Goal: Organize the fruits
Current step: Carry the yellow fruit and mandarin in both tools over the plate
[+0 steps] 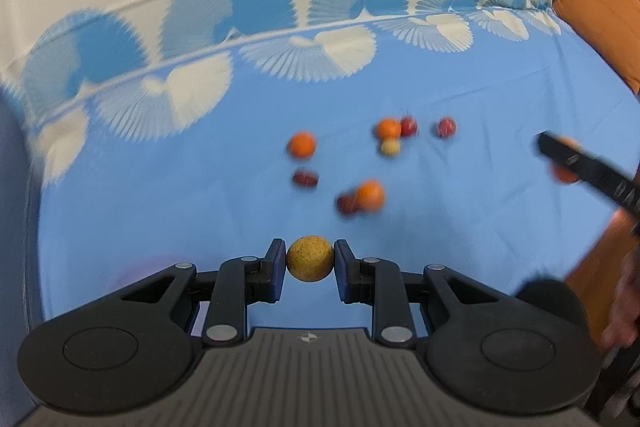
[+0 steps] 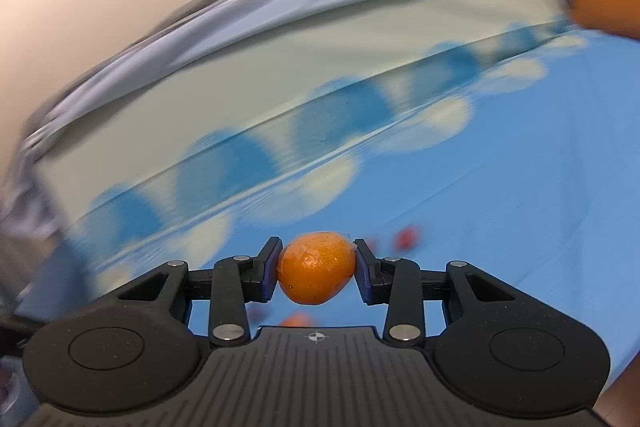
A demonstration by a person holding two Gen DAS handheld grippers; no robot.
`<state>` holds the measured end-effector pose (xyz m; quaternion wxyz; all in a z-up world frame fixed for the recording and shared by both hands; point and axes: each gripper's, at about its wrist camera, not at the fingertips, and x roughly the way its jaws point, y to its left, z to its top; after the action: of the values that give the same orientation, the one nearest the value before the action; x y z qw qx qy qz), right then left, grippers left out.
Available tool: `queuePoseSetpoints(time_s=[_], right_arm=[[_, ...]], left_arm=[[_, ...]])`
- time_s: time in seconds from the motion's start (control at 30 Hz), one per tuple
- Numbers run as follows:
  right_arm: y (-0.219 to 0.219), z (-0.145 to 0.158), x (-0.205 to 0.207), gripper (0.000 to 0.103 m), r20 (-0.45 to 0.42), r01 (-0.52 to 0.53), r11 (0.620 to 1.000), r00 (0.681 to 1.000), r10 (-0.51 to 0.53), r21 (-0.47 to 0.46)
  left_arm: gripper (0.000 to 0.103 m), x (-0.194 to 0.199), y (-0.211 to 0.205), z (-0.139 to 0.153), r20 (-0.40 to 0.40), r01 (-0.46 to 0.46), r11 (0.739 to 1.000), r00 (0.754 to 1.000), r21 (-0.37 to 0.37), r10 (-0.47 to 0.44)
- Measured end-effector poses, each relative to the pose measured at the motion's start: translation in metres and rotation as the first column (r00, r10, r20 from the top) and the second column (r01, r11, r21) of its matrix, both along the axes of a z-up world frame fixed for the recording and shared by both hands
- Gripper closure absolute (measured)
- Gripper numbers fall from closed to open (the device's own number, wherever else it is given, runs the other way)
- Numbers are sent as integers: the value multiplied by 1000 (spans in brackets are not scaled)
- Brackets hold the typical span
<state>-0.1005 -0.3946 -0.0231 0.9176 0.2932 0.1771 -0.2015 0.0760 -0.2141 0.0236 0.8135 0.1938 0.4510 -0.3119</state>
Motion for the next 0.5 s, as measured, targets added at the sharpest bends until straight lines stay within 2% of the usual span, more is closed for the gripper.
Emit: queuePoseSetpoints(time_s=[0.13, 0.27, 0.5], right_arm=[[69, 21, -7, 63, 3, -167, 986, 986, 167, -30], [121, 36, -31, 63, -21, -255, 963, 967, 254, -83], [191, 43, -65, 63, -62, -321, 934, 947, 315, -158]], left_arm=[[75, -30, 63, 7, -40, -85, 996, 996, -18, 84], [75, -62, 119, 18, 13, -139, 988, 990, -60, 140], [75, -100, 181, 26, -6, -188, 974, 982, -128, 189]])
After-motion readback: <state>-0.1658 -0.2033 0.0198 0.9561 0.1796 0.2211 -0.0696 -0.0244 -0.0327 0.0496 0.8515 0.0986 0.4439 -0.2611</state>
